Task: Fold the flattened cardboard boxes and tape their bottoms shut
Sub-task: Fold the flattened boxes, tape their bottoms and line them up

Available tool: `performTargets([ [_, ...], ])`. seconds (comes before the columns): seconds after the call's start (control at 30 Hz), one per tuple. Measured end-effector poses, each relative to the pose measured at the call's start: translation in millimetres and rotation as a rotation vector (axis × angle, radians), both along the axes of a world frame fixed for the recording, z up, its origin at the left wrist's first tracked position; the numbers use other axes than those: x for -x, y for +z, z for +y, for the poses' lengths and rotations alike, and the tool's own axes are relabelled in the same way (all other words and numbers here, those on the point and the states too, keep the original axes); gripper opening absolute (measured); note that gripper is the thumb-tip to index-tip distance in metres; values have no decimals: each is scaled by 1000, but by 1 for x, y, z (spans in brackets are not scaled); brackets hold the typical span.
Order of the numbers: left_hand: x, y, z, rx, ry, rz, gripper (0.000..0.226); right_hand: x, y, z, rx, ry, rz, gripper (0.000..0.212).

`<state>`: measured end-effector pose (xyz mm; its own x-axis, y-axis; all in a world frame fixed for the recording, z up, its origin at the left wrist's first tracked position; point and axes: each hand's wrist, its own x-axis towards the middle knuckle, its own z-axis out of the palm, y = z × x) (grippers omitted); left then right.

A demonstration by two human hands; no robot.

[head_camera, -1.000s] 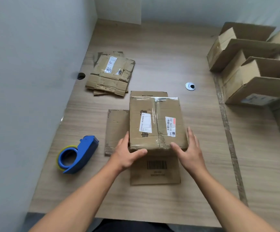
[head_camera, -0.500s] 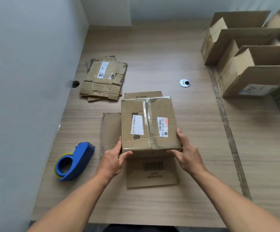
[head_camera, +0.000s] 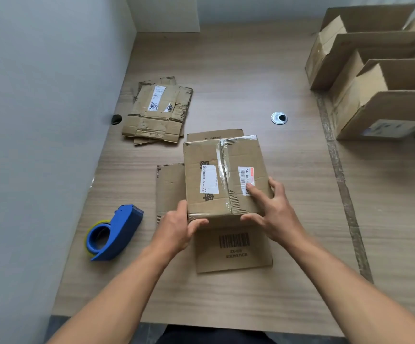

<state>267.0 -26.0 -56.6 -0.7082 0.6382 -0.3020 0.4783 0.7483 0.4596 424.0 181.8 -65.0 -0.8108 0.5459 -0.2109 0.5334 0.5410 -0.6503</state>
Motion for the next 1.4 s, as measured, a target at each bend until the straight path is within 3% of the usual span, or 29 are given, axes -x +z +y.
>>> performTargets([
  [0.3,24,2,-21,-154,-61,-363,54,-14,-4,23,209,29,151,62],
  [0.4,21,8,-24,-271,84,-678,49,-17,-2,18,305,-15,193,61],
  [0.47,15,12,-22,-339,261,-786,47,-19,6,13,320,-62,175,55],
  [0.57,10,10,-21,-337,311,-673,64,-26,17,6,258,-111,134,42],
  [0.63,11,3,-24,-308,266,-552,89,-29,25,2,92,-48,46,49],
  [0.7,13,-2,-27,-307,224,-517,93,-23,31,8,-123,-28,-36,61],
  [0.83,15,10,-33,-252,128,-491,73,26,42,35,-136,-14,30,67],
  [0.97,18,19,-30,-141,20,-443,68,65,43,46,12,61,-84,59],
  [1.1,4,23,-23,-136,277,-278,72,74,24,34,53,-103,-63,47],
  [1.23,-18,17,-22,-132,391,-198,51,73,23,29,121,-286,1,41],
  [1.4,-32,7,-13,-151,536,-224,51,66,27,23,4,-179,-190,48],
])
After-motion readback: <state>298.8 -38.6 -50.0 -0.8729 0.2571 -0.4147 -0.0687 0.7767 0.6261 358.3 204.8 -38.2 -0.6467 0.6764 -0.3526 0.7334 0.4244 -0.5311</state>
